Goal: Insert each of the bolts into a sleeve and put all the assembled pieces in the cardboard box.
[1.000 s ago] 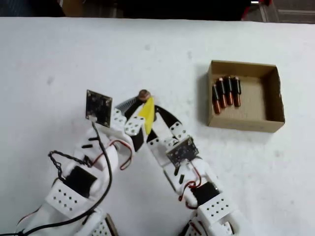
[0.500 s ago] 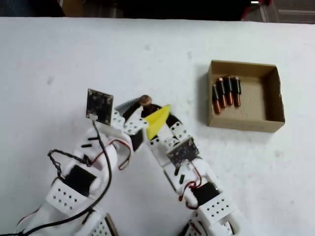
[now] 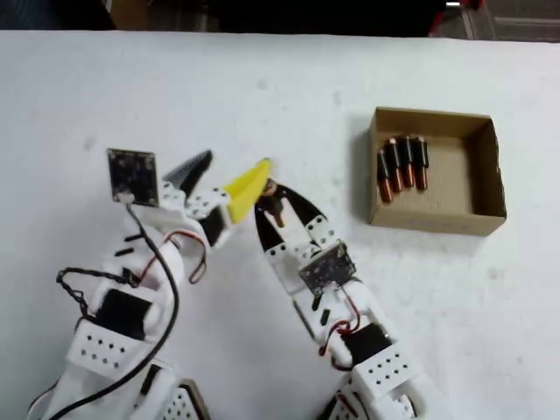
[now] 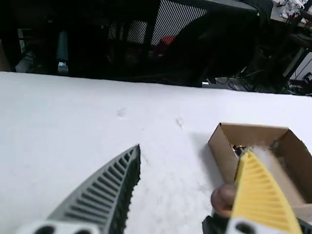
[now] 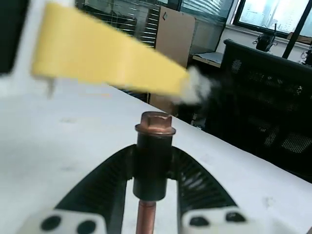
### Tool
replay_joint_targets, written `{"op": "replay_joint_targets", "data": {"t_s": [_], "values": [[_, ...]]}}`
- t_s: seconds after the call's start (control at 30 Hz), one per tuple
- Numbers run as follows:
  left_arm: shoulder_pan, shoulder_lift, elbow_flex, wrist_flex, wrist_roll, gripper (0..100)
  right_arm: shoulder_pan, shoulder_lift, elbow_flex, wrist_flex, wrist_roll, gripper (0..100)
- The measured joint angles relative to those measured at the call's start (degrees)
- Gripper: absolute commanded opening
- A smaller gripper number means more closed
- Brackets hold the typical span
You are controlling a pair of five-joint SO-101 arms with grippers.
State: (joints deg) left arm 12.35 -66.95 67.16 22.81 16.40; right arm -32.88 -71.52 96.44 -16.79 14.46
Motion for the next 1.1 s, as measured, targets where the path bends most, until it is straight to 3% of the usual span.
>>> {"op": "replay_joint_targets", "data": {"t_s": [0.1, 0.3, 0.53, 0.7, 1.1], "values": [[-0.8, 0.0, -3.5, 3.6, -2.3, 26, -0.1, 0.0, 0.0, 0.0, 0.0, 1.6], [-1.8, 0.0, -13.8, 16.2, -9.8, 1, 0.2, 0.0, 0.0, 0.0, 0.0, 1.6], [-10.7, -0.4, -26.5, 27.1, -11.7, 2, 0.2, 0.0, 0.0, 0.0, 0.0, 1.6], [-16.0, -8.3, -31.1, 33.4, -11.9, 2, 0.2, 0.0, 0.0, 0.0, 0.0, 1.6], [-18.4, -29.0, -19.4, 35.9, -16.4, 2, 0.2, 0.0, 0.0, 1.9, 0.0, 1.7]]}}
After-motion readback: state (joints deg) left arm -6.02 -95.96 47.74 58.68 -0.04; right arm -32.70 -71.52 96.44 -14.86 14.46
